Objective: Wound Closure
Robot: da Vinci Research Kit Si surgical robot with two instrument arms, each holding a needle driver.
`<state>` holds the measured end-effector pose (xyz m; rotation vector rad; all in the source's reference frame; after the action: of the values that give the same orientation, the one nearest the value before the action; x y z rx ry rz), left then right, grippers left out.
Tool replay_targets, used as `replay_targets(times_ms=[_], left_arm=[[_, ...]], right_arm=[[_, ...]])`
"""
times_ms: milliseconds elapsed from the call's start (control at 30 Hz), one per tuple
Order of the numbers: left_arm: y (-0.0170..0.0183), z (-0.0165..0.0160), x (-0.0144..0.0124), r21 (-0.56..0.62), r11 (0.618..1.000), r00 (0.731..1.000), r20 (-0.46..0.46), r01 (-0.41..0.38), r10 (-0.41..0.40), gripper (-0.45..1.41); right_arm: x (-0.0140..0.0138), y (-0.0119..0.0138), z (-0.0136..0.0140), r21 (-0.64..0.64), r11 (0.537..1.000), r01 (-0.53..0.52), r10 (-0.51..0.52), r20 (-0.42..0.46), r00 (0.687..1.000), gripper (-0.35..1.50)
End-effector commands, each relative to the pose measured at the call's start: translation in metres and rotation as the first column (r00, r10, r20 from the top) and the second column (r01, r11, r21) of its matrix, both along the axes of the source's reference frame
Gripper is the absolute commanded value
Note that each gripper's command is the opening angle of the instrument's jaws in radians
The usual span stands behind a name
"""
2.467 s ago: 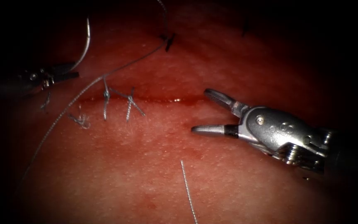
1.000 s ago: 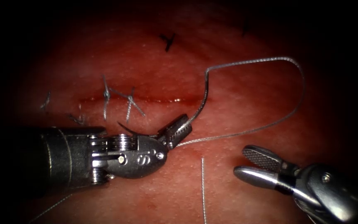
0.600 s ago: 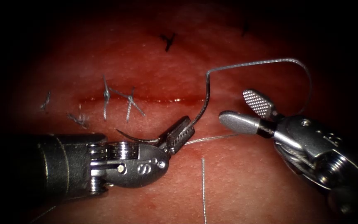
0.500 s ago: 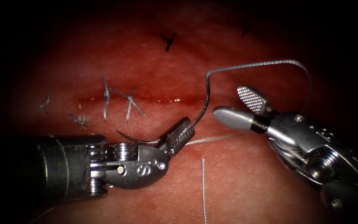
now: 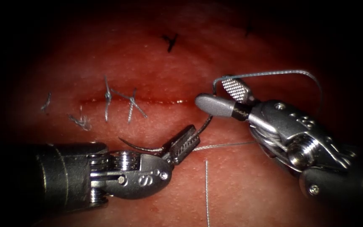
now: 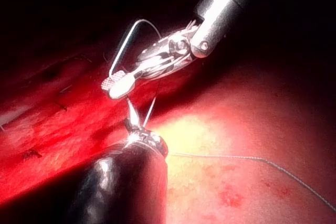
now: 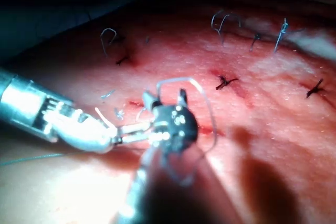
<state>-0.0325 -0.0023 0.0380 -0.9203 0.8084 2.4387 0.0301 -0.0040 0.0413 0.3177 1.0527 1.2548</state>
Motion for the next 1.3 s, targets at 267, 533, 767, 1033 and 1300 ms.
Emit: replay_targets(times_ms=[267, 533, 767, 1033, 1300], left_arm=[[0.0004, 0.0002, -0.0006, -0.004, 1.0, 1.0, 0.003, -0.005, 0.005, 0.02], [-0.0004, -0.0012, -0.0001, 0.229, 0.972, 0.948, 0.319, -0.058, -0.019, 0.76], [0.001, -0.0048, 0.0024, 0.498, 0.847, 0.912, 0.408, -0.187, -0.039, 0.98], [0.0043, -0.0062, 0.0046, 0.678, 0.684, 0.895, 0.438, -0.269, -0.082, 0.98], [0.0066, -0.0039, 0.0047, 0.786, 0.487, 0.879, 0.472, -0.381, -0.074, 0.98]], right_arm=[[0.0015, -0.0002, 0.0004, -0.023, 1.0, 0.011, -0.011, -0.013, 1.0, -0.35], [-0.0005, 0.0007, 0.0001, -0.272, 0.953, 0.133, -0.115, 0.084, 0.99, -0.35], [-0.0021, 0.0011, 0.0001, -0.417, 0.882, 0.219, -0.227, 0.03, 0.973, -0.35], [-0.002, 0.0015, 0.0001, -0.569, 0.767, 0.296, -0.367, -0.011, 0.93, -0.35], [0.0002, 0.001, -0.0009, -0.751, 0.531, 0.392, -0.531, 0.065, 0.845, -0.35]])
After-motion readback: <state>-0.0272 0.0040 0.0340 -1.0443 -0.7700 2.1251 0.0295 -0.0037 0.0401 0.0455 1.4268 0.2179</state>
